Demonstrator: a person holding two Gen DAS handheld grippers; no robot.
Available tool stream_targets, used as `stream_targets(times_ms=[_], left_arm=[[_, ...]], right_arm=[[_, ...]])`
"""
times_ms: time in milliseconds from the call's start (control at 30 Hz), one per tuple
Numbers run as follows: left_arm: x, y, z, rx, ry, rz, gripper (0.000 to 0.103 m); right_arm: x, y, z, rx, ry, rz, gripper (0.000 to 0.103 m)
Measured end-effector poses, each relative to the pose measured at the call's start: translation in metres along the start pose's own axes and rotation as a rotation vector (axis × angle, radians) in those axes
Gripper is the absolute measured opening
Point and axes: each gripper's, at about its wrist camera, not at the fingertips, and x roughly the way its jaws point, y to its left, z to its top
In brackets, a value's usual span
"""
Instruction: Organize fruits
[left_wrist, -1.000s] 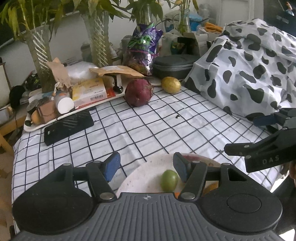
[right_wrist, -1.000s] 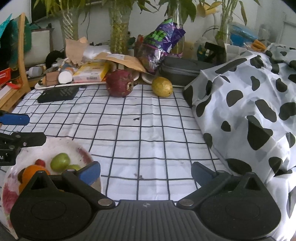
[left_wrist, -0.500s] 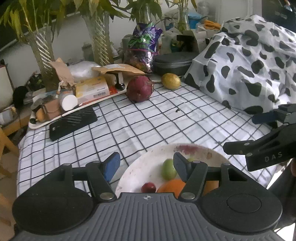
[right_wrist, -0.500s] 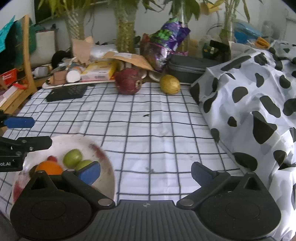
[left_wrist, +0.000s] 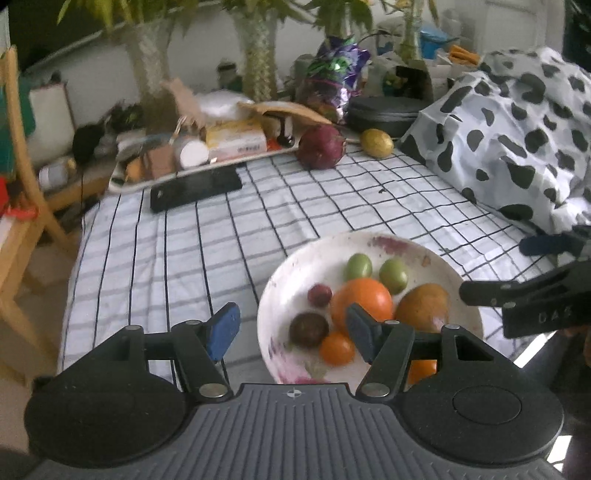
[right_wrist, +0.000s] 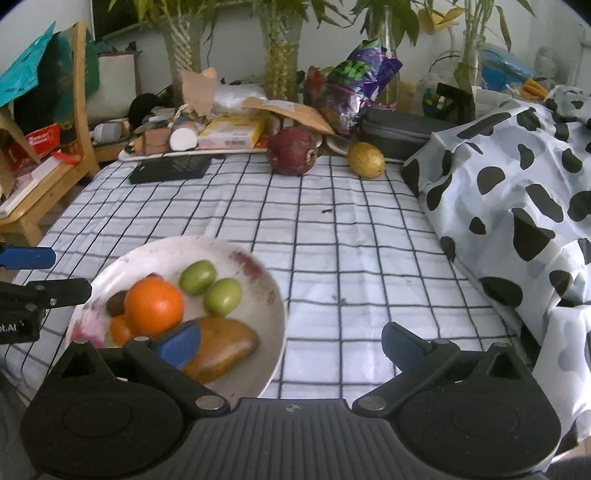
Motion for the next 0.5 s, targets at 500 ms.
stream_targets(times_ms=[500], left_arm=[[-0.011,0.002,-0.019,-0.039,0.053,-0.01,0.103]], right_arm=[[-0.016,0.027,-0.022,-0.033,0.057,-0.022,0.103]])
